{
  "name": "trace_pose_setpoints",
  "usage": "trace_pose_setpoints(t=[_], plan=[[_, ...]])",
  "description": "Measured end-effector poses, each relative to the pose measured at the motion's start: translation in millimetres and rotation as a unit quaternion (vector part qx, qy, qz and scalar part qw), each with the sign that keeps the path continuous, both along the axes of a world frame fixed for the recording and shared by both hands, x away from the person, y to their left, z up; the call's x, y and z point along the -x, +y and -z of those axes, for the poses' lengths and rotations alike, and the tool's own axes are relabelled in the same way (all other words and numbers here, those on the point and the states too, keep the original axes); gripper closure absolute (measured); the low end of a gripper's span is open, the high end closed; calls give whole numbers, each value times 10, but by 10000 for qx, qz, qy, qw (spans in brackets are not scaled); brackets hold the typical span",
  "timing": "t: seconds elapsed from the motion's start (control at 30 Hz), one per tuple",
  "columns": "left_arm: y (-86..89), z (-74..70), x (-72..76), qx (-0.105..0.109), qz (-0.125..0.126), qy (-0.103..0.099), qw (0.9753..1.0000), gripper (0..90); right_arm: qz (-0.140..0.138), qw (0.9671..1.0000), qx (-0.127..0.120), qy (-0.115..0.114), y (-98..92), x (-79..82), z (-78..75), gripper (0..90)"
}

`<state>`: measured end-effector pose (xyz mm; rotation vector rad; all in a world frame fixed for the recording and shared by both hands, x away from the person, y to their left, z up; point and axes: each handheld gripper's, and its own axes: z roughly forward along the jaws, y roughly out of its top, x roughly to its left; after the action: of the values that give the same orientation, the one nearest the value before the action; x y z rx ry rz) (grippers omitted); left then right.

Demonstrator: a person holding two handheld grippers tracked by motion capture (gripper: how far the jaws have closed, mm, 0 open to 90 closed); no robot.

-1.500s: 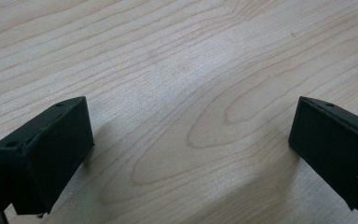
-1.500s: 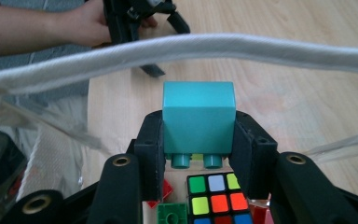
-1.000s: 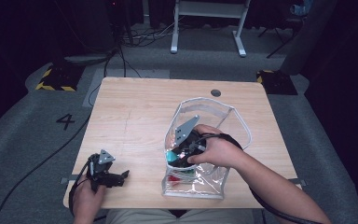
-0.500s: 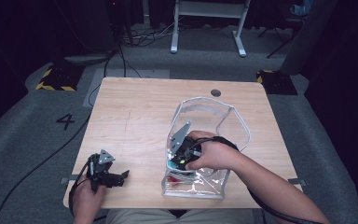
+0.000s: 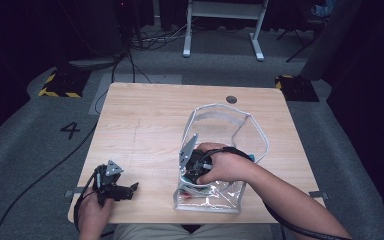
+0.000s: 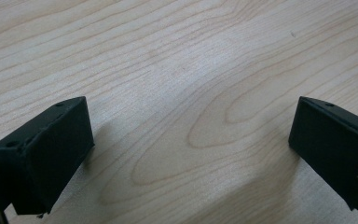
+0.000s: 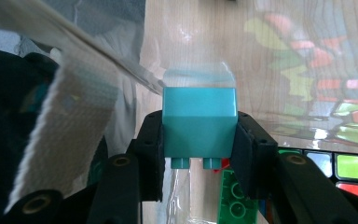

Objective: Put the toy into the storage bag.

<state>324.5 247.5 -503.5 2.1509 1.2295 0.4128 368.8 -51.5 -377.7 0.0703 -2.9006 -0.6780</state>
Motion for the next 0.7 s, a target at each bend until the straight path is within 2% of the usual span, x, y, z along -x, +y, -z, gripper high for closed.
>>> trace_pose_setpoints(t=[0.27, 0.53, 0.7], plan=[[-1, 1, 0, -8, -2, -9, 10000, 0, -55, 9998, 211, -44, 55, 3, 46, 590], [0, 0, 0, -2, 3, 1, 10000, 0, -125, 9988, 468, 56, 103, 6, 99, 589], [1, 0, 0, -2, 5, 0, 10000, 0, -151, 9989, 436, 3, 108, -5, 116, 548]])
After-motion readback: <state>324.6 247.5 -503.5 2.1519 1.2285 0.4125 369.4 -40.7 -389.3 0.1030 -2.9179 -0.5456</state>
